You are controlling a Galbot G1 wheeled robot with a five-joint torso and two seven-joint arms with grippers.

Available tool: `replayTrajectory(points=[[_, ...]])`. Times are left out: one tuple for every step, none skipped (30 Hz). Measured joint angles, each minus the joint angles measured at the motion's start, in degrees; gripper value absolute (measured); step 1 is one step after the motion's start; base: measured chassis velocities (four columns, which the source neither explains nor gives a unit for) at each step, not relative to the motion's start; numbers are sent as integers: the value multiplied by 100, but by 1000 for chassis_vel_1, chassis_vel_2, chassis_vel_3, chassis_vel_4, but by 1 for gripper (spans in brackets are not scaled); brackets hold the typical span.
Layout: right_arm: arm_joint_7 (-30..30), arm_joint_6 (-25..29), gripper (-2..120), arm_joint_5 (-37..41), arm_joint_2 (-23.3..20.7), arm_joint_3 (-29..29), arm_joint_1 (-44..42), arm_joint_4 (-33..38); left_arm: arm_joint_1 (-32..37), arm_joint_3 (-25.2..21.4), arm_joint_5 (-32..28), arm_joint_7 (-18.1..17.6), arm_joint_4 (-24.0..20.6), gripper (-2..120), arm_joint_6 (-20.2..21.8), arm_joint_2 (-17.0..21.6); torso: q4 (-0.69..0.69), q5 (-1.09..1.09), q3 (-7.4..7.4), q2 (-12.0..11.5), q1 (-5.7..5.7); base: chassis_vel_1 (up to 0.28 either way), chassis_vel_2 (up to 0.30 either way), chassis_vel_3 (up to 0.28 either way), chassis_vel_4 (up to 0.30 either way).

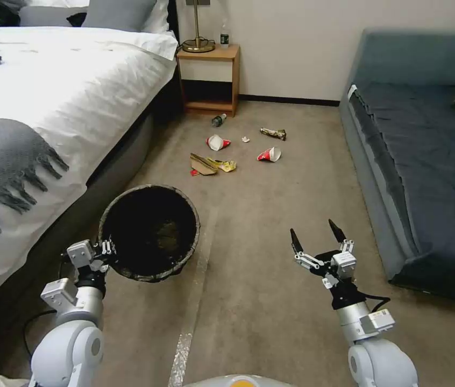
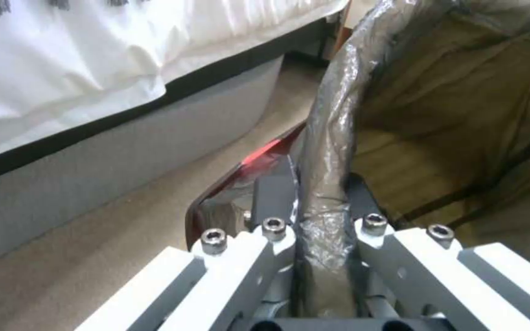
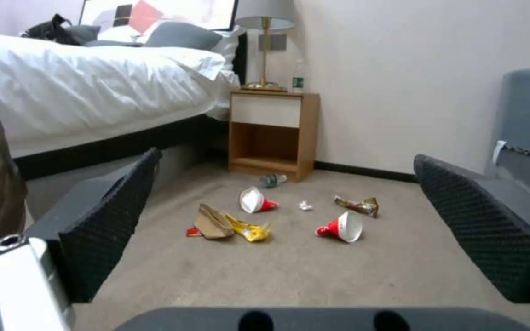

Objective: Pick up the trash can from the floor.

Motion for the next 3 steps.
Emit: replayTrajectory(points=[[0,0,100,0,0,0,0,0,0,0,0,0,0,3,0,0,0,0,0,0,0,0,0,0,0],[-1,-1,100,0,0,0,3,-1,0,0,-3,-2,0,3,-1,0,0,0,0,0,0,0,0,0,0],[-1,-1,100,0,0,0,3,-1,0,0,-3,-2,0,3,-1,0,0,0,0,0,0,0,0,0,0]])
